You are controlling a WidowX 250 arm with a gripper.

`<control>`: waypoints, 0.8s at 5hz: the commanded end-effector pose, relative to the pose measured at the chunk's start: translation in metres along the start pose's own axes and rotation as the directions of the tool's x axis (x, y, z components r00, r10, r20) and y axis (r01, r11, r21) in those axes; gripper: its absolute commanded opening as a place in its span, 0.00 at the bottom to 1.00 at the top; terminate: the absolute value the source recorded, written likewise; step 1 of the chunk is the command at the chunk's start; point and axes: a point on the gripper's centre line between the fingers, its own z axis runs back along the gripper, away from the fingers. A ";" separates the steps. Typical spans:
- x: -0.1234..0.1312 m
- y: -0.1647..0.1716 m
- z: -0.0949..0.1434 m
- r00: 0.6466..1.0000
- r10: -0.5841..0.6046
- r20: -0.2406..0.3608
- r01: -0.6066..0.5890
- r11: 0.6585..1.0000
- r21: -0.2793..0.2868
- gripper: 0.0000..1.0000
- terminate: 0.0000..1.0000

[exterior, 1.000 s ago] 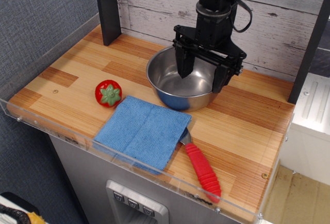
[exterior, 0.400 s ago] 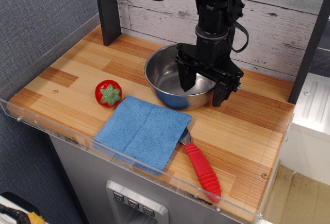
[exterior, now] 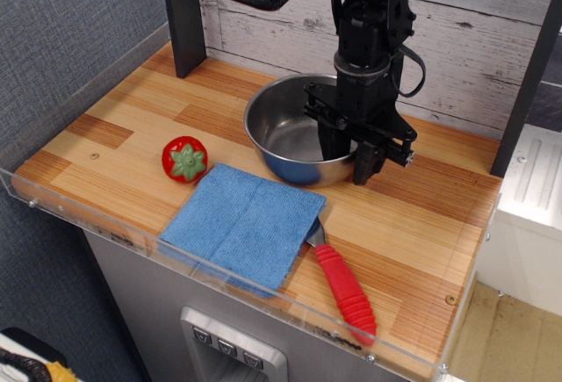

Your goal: Move the metal pot behind the strawberry, near the back left corner of the table.

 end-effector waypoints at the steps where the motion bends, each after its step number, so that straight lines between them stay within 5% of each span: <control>1: 0.004 0.002 0.024 0.997 -0.012 0.070 0.009 0.999 0.040 0.00 0.00; 3: 0.006 -0.002 0.039 0.996 -0.053 0.070 0.053 0.999 0.001 0.00 0.00; 4: 0.015 -0.016 0.070 0.990 -0.059 0.124 0.062 0.998 -0.025 0.00 0.00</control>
